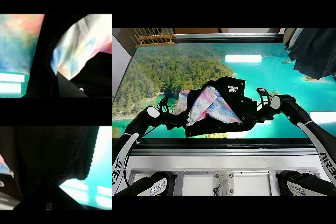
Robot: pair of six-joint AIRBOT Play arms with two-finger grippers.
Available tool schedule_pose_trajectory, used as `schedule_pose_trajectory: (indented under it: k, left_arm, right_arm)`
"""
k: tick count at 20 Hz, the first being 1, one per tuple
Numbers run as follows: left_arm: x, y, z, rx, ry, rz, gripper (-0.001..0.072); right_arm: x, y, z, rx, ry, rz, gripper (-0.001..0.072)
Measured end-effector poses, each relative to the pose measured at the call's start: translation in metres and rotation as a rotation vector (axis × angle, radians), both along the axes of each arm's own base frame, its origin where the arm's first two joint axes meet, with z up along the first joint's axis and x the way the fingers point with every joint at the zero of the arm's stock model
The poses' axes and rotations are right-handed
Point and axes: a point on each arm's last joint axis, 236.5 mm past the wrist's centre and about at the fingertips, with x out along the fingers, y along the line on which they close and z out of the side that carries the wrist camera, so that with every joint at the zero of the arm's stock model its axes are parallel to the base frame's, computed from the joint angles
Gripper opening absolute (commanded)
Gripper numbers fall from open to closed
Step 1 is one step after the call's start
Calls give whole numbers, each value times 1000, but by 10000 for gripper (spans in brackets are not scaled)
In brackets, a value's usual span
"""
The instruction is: Fold the clothes and pants, and hang the long-sleeved shirts on hangers.
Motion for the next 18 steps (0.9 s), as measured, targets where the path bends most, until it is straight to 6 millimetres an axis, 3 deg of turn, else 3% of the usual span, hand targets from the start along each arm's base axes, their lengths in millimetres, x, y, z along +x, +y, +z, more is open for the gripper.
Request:
schedule_pose_trajectory:
  k: [1,2,3,4,5,9,13,15,18]
  left_arm:
    - [0,0,0,-1,-1,1,13]
    - [2,-1,2,-3,-5,0,66]
    - [4,-1,5,-3,-12,-5,308]
    - [6,-2,9,-5,-18,-17,483]
    - [9,-3,14,-7,-27,-28,508]
    - [23,-8,57,-14,-114,-77,507]
    - [26,-10,110,-11,-245,-102,507]
    - [22,-11,129,-10,-297,-105,507]
    - [14,-11,142,-7,-336,-106,507]
  right_arm:
    - [-1,1,-1,5,6,-3,27]
    - [-2,3,-2,13,13,-7,29]
    - [-3,4,-2,21,18,-14,122]
    - [-4,6,-1,31,21,-17,408]
    - [-5,8,2,43,20,-15,601]
    - [12,3,46,106,-87,-39,608]
    - [38,-35,98,149,-238,-166,608]
    - [56,-51,110,176,-275,-233,608]
    - [94,-58,109,227,-286,-276,607]
